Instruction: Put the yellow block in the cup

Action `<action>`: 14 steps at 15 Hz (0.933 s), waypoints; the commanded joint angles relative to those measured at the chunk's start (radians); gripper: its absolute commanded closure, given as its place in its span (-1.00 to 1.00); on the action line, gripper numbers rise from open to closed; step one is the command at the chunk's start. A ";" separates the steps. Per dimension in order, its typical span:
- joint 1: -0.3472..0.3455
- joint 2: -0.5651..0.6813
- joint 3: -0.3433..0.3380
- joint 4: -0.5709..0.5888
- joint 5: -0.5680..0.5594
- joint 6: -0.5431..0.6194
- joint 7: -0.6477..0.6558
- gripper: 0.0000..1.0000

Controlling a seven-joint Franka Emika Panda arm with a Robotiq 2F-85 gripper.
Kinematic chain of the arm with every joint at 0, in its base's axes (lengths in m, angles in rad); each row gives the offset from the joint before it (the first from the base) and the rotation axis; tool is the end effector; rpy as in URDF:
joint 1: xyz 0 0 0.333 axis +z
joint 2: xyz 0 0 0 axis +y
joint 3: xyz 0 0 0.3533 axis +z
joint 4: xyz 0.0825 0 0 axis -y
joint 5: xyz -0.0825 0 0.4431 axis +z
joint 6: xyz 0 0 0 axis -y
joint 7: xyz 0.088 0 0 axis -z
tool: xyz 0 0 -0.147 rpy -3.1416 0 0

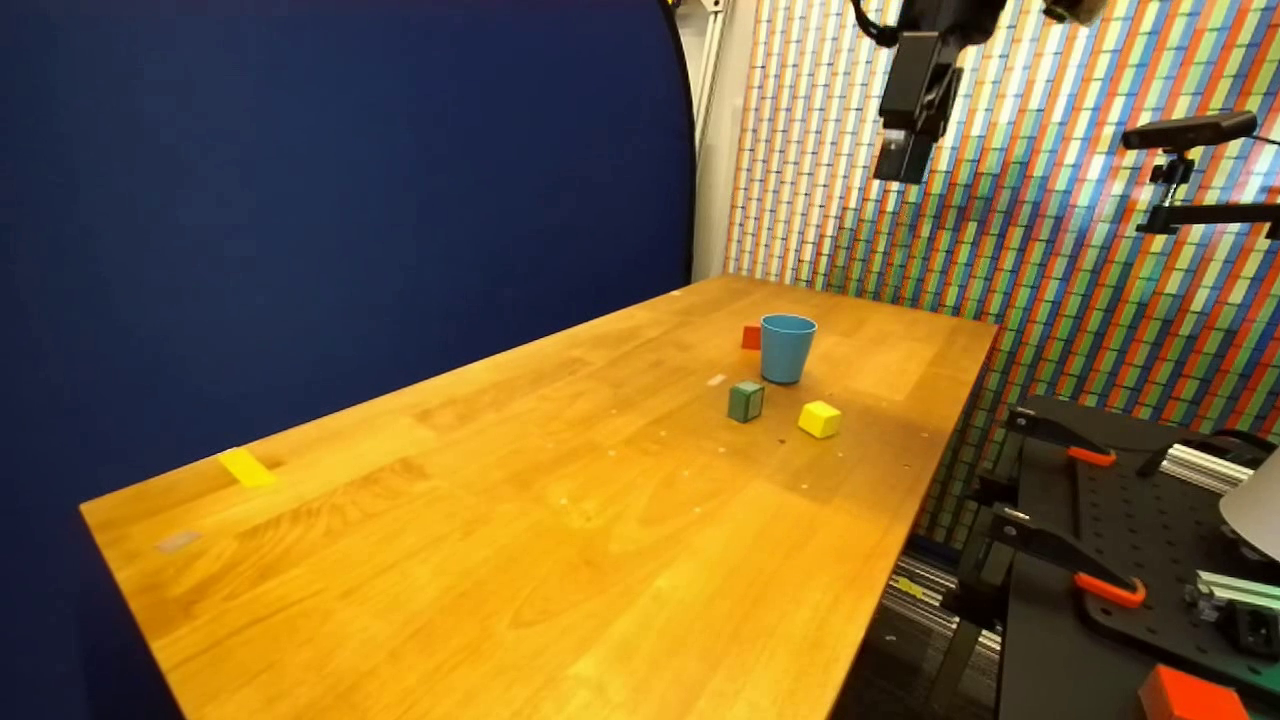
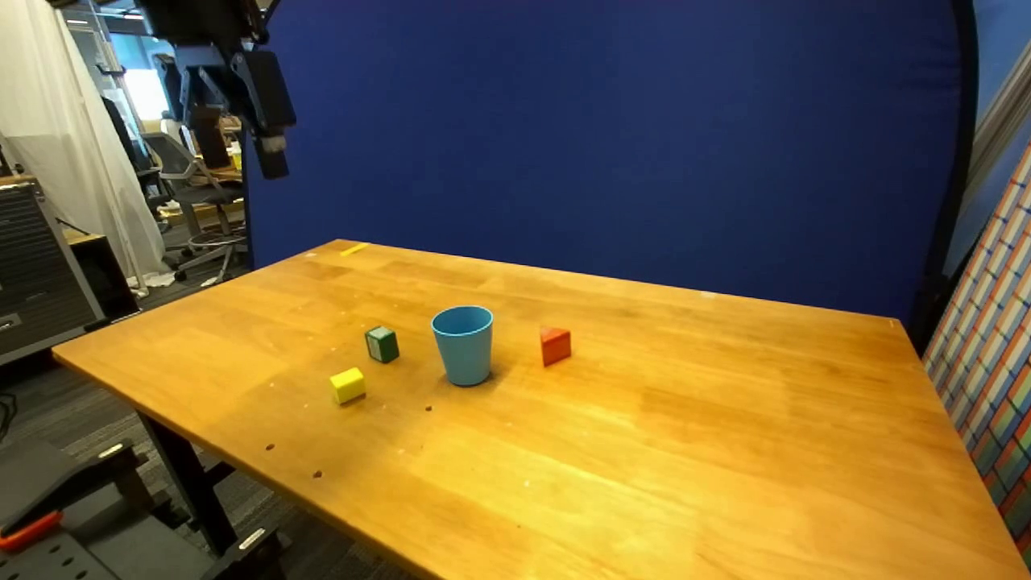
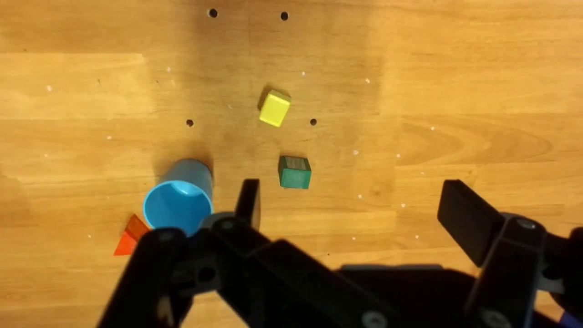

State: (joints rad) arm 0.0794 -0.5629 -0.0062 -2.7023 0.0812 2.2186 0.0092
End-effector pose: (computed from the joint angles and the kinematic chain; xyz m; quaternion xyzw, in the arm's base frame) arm 0.3970 0.0346 0.3674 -0.9986 -0.0092 -0.0380 0.0366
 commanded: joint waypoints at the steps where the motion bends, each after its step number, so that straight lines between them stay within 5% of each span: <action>1: 0.001 0.046 -0.038 -0.059 0.059 0.139 -0.057 -1.00; 14: -0.026 0.459 -0.012 -0.073 0.034 0.516 -0.032 -1.00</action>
State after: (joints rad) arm 0.0747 -0.1877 -0.0188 -2.7756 0.1131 2.6493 -0.0222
